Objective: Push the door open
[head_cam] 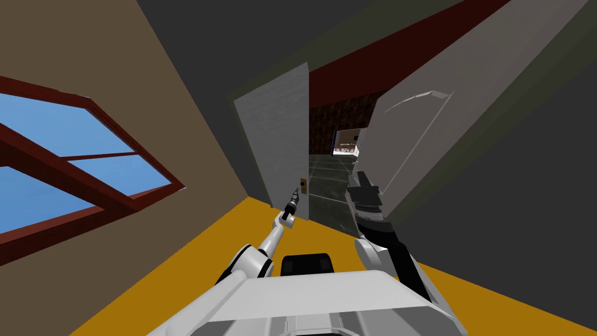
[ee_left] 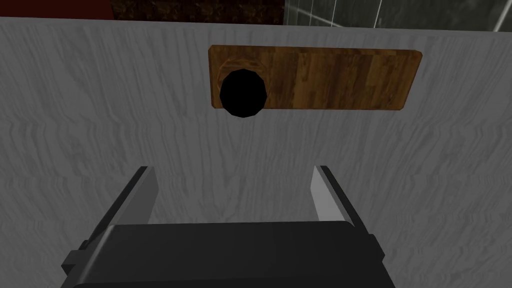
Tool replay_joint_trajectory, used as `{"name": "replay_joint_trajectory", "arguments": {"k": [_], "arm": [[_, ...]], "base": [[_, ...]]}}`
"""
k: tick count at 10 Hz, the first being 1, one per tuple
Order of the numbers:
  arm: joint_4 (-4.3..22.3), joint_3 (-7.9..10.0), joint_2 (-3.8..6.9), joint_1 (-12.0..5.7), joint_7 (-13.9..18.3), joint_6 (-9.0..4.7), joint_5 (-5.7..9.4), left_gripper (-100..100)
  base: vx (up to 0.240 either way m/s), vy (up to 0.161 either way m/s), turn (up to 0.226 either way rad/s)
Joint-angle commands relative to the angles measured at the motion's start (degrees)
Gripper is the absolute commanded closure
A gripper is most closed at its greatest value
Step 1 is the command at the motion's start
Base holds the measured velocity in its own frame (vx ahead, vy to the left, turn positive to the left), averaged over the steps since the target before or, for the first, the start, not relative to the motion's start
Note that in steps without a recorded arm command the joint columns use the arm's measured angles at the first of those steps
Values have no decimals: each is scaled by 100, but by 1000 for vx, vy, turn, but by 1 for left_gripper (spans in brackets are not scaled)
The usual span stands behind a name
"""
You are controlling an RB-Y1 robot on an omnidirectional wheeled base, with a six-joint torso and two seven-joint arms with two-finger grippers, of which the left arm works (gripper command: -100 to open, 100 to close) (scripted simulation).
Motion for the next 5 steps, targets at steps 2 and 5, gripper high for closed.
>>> {"name": "replay_joint_trajectory", "arguments": {"k": [2, 5], "arm": [[25, 20, 174, -11, -6, -7, 7, -100], [42, 52, 262, -18, -21, -10, 16, -100]], "base": [[74, -13, -20], [190, -76, -19]]}}
